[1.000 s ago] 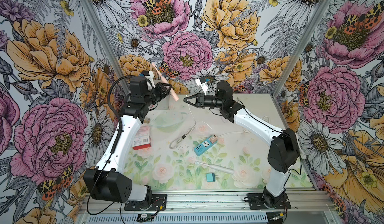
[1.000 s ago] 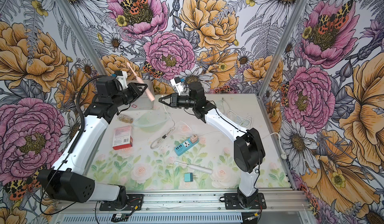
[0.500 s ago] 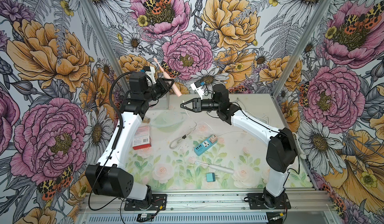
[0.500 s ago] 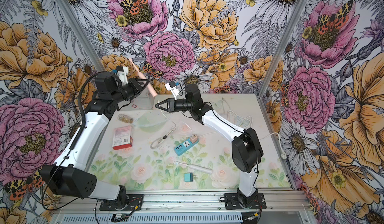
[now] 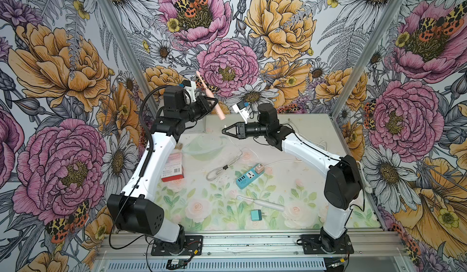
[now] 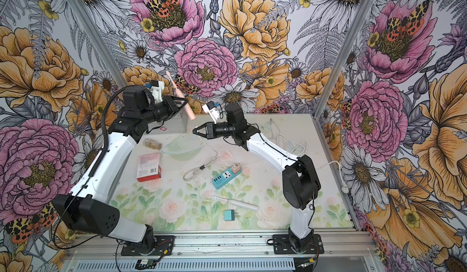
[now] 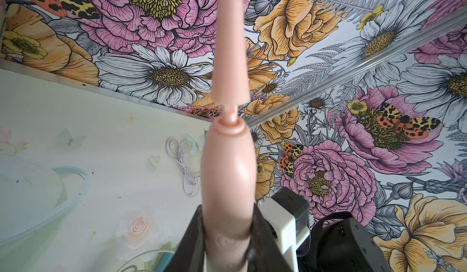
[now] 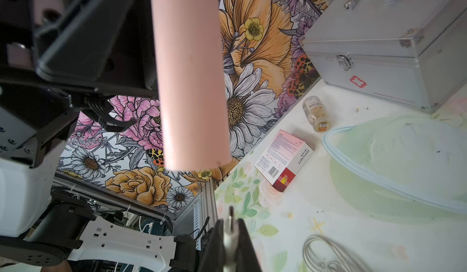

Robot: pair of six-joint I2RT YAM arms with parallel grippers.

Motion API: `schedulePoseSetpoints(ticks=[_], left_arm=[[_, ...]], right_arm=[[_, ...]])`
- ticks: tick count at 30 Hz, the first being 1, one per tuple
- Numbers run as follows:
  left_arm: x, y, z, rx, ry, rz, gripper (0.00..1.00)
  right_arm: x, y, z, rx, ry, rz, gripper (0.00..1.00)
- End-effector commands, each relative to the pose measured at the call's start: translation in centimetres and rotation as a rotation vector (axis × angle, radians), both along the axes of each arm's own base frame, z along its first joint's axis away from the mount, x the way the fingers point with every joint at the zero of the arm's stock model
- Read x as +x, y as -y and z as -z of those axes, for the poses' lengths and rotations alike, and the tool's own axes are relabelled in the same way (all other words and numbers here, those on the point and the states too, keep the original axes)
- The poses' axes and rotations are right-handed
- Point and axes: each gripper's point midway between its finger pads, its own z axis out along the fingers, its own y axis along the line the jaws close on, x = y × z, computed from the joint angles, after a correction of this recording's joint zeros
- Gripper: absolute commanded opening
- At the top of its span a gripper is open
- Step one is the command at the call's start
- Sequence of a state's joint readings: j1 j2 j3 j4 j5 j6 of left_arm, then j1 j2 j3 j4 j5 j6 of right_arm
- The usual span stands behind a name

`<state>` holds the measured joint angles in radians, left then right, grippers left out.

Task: Charge the electric toothbrush
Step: Insert the charging cable into the electric toothbrush.

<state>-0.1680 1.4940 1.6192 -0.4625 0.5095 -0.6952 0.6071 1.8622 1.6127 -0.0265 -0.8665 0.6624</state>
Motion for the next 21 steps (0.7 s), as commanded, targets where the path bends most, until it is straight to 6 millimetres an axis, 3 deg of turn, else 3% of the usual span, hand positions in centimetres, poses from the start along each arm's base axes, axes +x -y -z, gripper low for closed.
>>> schedulePoseSetpoints(ticks=[1, 11, 21], left_arm=[[-0.5, 0.3, -0.7, 0.033, 0.019, 0.008, 0.00], [-0.8, 0.4, 1.0, 0.110, -0.065, -0.065, 0.00], [-0.3, 0.2, 2.2, 0.183, -0.093, -0.135, 0.00]], right_arm=[[0.3, 1.0, -2.5, 0.002, 0.096, 0.057, 0.00], [1.6, 1.3, -1.1, -0.139, 0.154, 0.178, 0.00], [-0.3, 0.2, -2.4, -0.109, 0.170, 0.109, 0.00]])
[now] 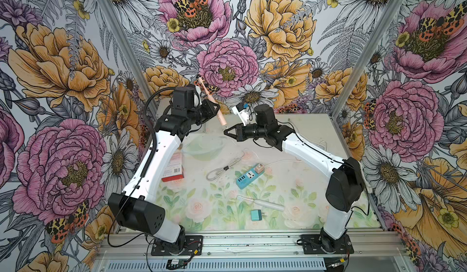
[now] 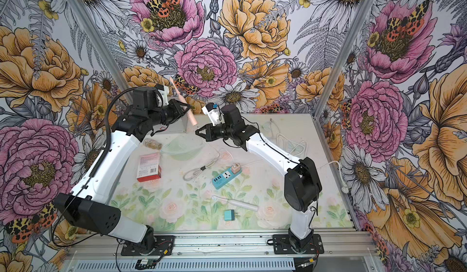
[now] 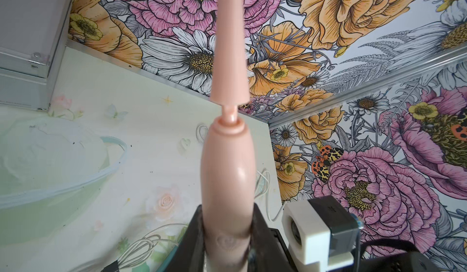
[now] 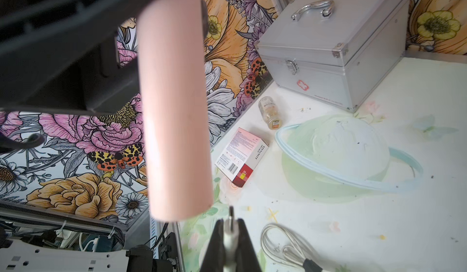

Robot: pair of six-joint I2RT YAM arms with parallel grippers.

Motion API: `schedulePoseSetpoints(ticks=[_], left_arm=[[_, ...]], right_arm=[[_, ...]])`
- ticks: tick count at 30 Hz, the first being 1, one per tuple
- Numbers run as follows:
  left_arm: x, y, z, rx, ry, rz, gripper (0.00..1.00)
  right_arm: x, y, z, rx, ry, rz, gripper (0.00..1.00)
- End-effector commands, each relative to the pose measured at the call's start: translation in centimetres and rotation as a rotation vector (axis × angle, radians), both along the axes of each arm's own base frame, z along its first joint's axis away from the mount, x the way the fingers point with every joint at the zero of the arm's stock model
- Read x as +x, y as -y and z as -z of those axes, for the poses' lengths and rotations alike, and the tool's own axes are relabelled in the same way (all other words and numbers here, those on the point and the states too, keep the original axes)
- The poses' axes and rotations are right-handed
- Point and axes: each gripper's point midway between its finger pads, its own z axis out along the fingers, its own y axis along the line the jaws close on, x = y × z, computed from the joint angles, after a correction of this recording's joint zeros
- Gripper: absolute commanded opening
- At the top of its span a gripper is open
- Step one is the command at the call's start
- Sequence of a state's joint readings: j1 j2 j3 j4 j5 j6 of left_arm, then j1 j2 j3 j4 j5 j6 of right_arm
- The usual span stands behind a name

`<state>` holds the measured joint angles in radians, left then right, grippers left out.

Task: Charge the electric toothbrush
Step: Insert the charging cable into the electric toothbrush.

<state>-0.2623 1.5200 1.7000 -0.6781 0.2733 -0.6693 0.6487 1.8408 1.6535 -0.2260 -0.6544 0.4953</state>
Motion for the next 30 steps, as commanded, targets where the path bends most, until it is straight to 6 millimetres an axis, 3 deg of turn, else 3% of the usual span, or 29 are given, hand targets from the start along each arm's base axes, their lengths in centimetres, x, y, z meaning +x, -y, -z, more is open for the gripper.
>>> schedulePoseSetpoints(ticks=[1, 8, 15, 20, 24, 30], left_arm=[[0.4, -0.1, -0.2, 0.044, 0.023, -0.021, 0.00], [0.4, 0.2, 0.0, 0.048, 0.019, -0.010, 0.00], [0.2, -0.5, -0.3, 0.045, 0.024, -0.027, 0.00], [0.0, -0.4, -0.1, 0.042, 0.020, -0.018, 0.00], [0.0, -0.6, -0.2, 0.036, 0.019, -0.022, 0.00], [-0.1, 0.0, -0.3, 0.015, 0.013, -0.001, 0.00]], right_arm=[[-0.9, 0.2, -4.2, 0.051, 0.079, -0.014, 0.00], [-0.9, 0.0, -4.4, 0.059, 0.068, -0.018, 0.00], [-0.2, 0.4, -2.4, 0.024, 0.040, 0.018, 0.00], [0.2, 0.6, -3.5, 0.037, 0.065, 0.031, 0.00], [0.3, 0.4, -2.7, 0.029, 0.043, 0.032, 0.00], [0.1, -0.4, -3.4, 0.046, 0.049, 0.016, 0.00]])
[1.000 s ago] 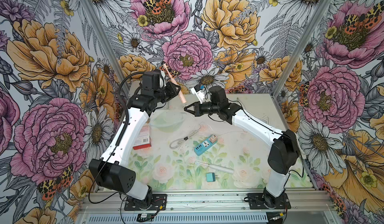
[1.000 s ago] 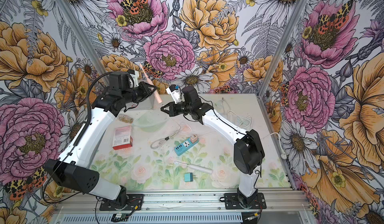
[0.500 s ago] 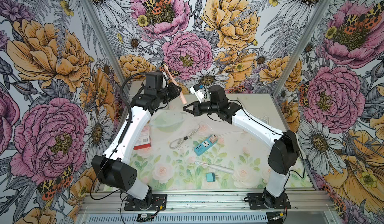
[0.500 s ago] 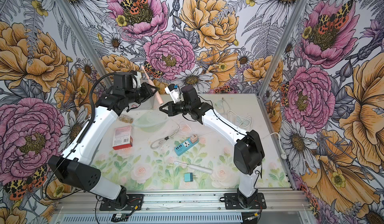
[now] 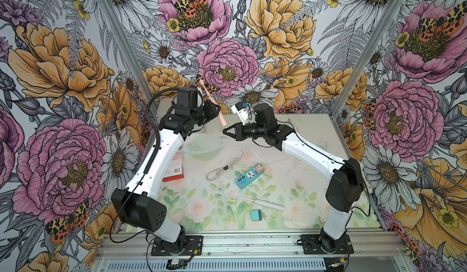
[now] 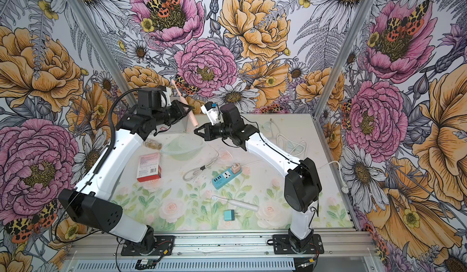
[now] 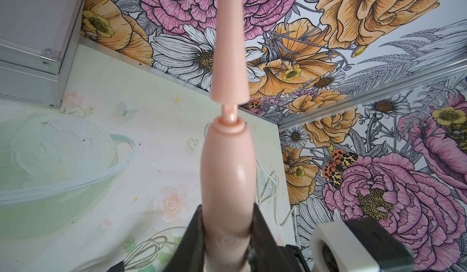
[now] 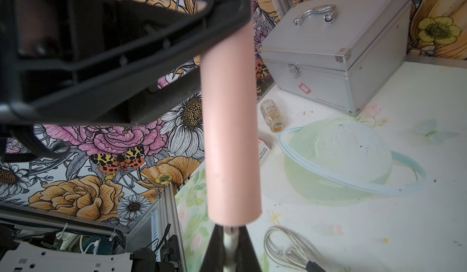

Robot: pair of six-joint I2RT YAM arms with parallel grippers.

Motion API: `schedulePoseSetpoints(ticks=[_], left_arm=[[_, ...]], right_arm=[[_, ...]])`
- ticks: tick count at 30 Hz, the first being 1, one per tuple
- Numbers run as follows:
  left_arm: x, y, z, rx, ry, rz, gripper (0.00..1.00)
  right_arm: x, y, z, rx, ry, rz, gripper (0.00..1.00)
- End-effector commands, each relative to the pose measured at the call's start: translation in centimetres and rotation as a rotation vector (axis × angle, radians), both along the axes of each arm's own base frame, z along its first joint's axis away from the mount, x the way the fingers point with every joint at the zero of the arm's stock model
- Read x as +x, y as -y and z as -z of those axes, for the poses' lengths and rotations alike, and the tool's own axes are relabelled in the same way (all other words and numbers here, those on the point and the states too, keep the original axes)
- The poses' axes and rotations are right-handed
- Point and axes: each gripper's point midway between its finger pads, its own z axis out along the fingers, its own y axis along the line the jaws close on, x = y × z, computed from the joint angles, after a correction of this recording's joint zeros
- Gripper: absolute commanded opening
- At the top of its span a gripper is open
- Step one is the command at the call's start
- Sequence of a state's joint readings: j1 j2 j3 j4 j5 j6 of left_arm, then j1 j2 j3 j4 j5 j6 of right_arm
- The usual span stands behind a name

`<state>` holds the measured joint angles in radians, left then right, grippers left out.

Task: Charge the electric toothbrush
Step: Insert the charging cable into the electric toothbrush.

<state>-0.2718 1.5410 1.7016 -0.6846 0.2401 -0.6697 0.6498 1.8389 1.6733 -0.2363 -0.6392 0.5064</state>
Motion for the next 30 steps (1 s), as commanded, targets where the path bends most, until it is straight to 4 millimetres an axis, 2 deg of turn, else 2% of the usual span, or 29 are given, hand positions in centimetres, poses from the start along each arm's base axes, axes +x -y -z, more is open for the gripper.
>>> schedulePoseSetpoints(ticks=[1, 8, 13, 18, 25, 30], left_arm=[[-0.7, 0.1, -1.4, -0.007, 0.036, 0.022, 0.00], [-1.0, 0.4, -1.7, -0.005, 0.049, 0.033, 0.00], [-1.2, 0.5, -1.9, -0.009, 0.054, 0.057, 0.00], [-1.6, 1.2, -2.1, -0.027, 0.060, 0.103, 0.00], [-2.7, 1.3, -2.8, -0.030, 0.089, 0.148, 0.00], [-2.9, 1.0, -2.1, -0.011, 0.086, 0.151, 0.00]], right_arm=[[0.0, -0.4, -2.7, 0.042, 0.046, 0.000, 0.00], [-0.3, -1.0, -3.4, 0.067, 0.051, -0.023, 0.00], [0.0, -0.6, -3.6, 0.079, 0.044, -0.013, 0.00], [-0.3, -1.0, -3.4, 0.089, 0.030, -0.039, 0.00], [0.0, -0.1, -4.1, 0.109, 0.044, -0.026, 0.00], [0.0, 0.7, -5.8, 0.131, 0.088, -0.003, 0.00]])
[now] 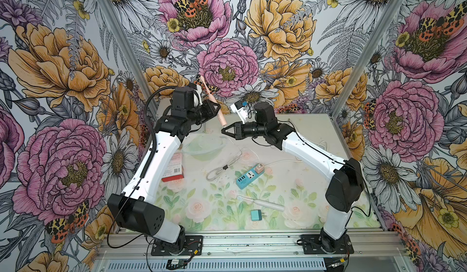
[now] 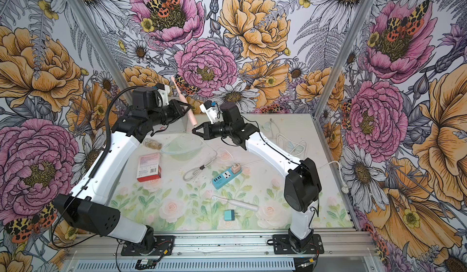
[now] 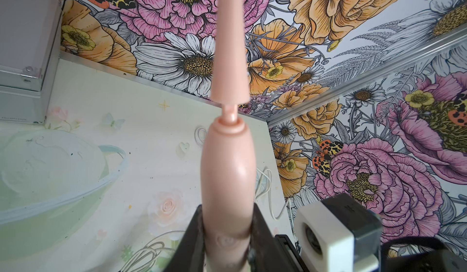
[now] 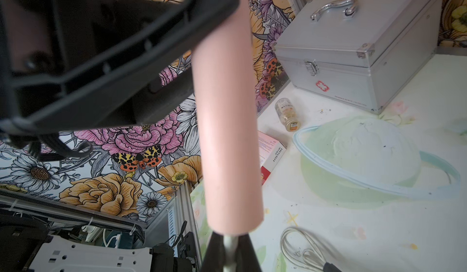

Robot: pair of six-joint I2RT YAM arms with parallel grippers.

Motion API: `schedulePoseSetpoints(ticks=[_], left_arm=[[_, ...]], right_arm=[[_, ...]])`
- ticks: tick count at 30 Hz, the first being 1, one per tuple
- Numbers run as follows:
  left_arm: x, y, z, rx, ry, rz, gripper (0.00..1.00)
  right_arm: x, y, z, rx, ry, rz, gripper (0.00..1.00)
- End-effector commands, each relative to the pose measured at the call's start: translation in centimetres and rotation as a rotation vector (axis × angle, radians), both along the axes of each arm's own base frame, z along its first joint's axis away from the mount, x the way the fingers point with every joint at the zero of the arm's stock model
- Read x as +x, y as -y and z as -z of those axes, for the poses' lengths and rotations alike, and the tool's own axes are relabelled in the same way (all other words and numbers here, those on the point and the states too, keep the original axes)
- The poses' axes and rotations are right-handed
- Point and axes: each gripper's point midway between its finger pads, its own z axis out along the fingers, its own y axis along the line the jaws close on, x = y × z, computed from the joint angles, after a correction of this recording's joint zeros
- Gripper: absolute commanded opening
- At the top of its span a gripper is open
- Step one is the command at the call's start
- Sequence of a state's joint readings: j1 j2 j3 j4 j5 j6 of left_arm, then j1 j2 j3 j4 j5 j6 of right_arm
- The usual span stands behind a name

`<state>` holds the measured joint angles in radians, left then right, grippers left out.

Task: Charge the electric toothbrush
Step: Insert the charging cable into the electric toothbrush.

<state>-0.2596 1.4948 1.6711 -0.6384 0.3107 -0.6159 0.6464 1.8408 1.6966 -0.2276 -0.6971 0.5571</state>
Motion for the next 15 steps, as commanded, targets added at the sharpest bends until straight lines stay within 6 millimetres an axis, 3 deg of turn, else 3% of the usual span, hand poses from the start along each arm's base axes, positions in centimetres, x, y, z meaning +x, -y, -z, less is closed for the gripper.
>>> schedulePoseSetpoints(ticks=[1, 5, 9, 12, 15], left_arm=[[-1.8, 0.5, -0.3, 0.002, 0.009, 0.073, 0.00], [-1.5, 0.2, 0.2, 0.015, 0.004, 0.060, 0.00], [-1.3, -0.7, 0.7, 0.008, -0.017, 0.020, 0.00], [-1.7, 0.7, 0.4, 0.015, -0.004, 0.058, 0.00], [-2.8, 2.2, 0.8, 0.008, -0.012, 0.128, 0.00]], right_arm=[[0.6, 1.1, -4.7, 0.093, 0.127, 0.038, 0.00], [-0.1, 1.0, -6.0, 0.145, 0.151, 0.013, 0.00], [-0.1, 1.3, -6.1, 0.154, 0.153, 0.032, 0.00], [0.3, 0.7, -5.7, 0.156, 0.141, 0.031, 0.00], [0.6, 0.9, -6.8, 0.166, 0.179, 0.048, 0.00]])
